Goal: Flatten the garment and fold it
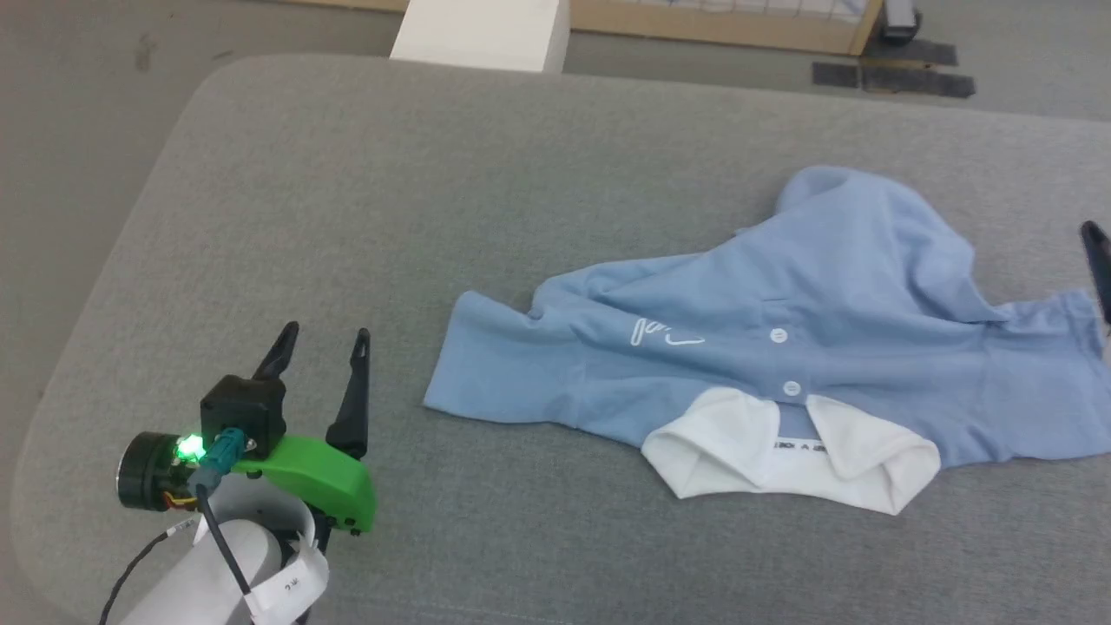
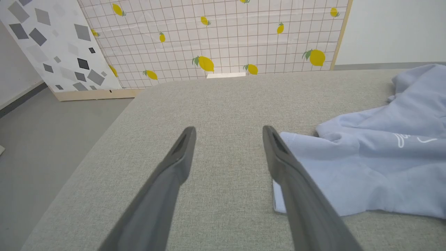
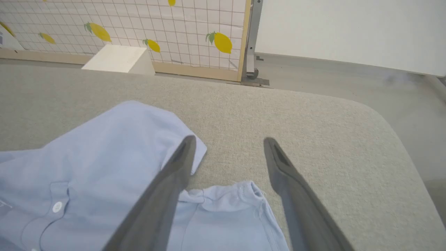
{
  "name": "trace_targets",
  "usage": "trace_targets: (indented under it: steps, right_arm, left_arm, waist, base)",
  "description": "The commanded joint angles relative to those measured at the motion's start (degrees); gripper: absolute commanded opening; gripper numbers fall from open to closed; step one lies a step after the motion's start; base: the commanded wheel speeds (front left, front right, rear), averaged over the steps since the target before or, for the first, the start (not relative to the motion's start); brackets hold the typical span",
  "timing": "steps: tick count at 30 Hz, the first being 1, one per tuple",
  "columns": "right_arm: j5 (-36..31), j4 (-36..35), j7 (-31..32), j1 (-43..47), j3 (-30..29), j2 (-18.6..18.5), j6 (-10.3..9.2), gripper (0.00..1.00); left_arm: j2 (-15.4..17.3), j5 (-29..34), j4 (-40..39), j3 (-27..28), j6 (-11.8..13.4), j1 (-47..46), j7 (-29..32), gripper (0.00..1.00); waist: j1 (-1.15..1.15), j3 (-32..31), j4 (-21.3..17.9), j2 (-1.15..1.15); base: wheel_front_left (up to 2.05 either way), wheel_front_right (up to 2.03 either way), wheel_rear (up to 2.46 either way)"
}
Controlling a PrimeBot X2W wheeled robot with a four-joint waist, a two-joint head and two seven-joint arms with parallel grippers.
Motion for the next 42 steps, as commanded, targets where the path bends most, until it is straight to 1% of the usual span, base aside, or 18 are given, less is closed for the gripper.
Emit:
trace_targets:
  steps: [1,5,9,13,15,18,22,24,27,30,34,40,42]
  right_arm:
    - [1.4,-2.1,-2.5,2.3,1.8,-1.0,-0.09,1.0]
    - [3.6,-8.1,-9.8,7.7,5.3,-2.5,-0.09,1.0]
    - [2.7,-12.6,-15.4,13.3,5.1,-1.2,-0.09,1.0]
    - [0.1,-17.2,-19.3,19.0,2.8,2.3,-0.09,1.0]
    - [-1.2,-19.4,-20.2,21.4,0.4,4.9,-0.09,1.0]
    - [-4.0,-23.7,-20.4,24.5,-1.4,7.7,-0.09,1.0]
    - [-6.9,-28.4,-19.0,27.7,-3.9,11.6,-0.09,1.0]
    - [-8.1,-30.1,-18.3,28.9,-4.4,13.2,-0.09,1.0]
    - [-9.3,-31.6,-17.6,30.1,-5.0,15.3,-0.09,1.0]
    - [-10.1,-32.4,-17.3,30.5,-5.2,16.4,-0.09,1.0]
    - [-10.6,-32.9,-17.1,30.2,-5.2,16.9,-0.09,1.0]
    - [-11.1,-33.5,-16.9,29.4,-5.3,17.5,-0.09,1.0]
    - [-11.3,-33.6,-16.9,29.2,-5.5,17.8,-0.09,1.0]
  left_arm:
    - [0.4,-0.3,0.0,0.4,0.5,0.3,-0.5,1.0]
    - [0.8,-1.0,-0.5,0.8,0.6,0.8,-0.3,1.0]
    - [1.2,-1.5,-1.2,0.8,0.7,1.6,0.2,1.0]
    - [1.5,-2.5,-2.2,0.6,0.2,2.5,1.1,1.0]
    - [1.8,-3.2,-2.7,0.3,-0.4,2.9,2.1,1.0]
    - [2.7,-4.0,-3.4,-0.5,-1.4,3.1,4.3,1.0]
    - [4.4,-4.7,-3.9,-1.4,-1.6,2.4,9.5,1.0]
    - [5.3,-5.0,-3.8,-2.1,-1.4,1.7,13.3,1.0]
    - [6.8,-5.3,-4.0,-3.8,-1.8,0.2,19.6,1.0]
    - [7.8,-6.5,-3.9,-4.8,-2.1,-1.3,25.5,1.0]
    - [9.5,-7.8,-3.0,-5.7,-2.2,-3.3,33.3,1.0]
    - [11.5,-8.6,-1.0,-5.9,-1.5,-6.3,40.6,1.0]
    - [11.7,-9.7,-0.4,-5.7,-1.3,-6.8,42.6,1.0]
  waist:
    - [0.0,-2.5,-2.5,0.0]
    - [0.0,-3.9,-3.9,0.0]
    - [0.0,-4.8,-5.2,0.0]
    - [0.0,-5.0,-6.3,0.0]
    - [0.0,-4.8,-6.9,0.0]
    - [0.0,-4.2,-7.8,0.0]
    - [0.0,-2.7,-9.2,0.0]
    - [0.0,-1.9,-9.9,0.0]
    - [0.0,-0.6,-10.9,0.0]
    - [0.0,0.4,-11.9,0.0]
    - [0.0,1.7,-13.1,0.0]
    - [0.0,4.2,-14.6,0.0]
    - [0.0,4.9,-15.0,0.0]
  base:
    - [0.0,0.0,0.0]
    - [0.0,0.0,0.0]
    - [0.0,0.0,0.0]
    - [0.0,0.0,0.0]
    - [0.0,0.0,0.0]
    - [0.0,0.0,0.0]
    - [0.0,0.0,0.0]
    - [0.0,0.0,0.0]
    - [0.0,0.0,0.0]
    - [0.0,0.0,0.0]
    - [0.0,0.0,0.0]
    - [0.0,0.0,0.0]
    - [0.0,0.0,0.0]
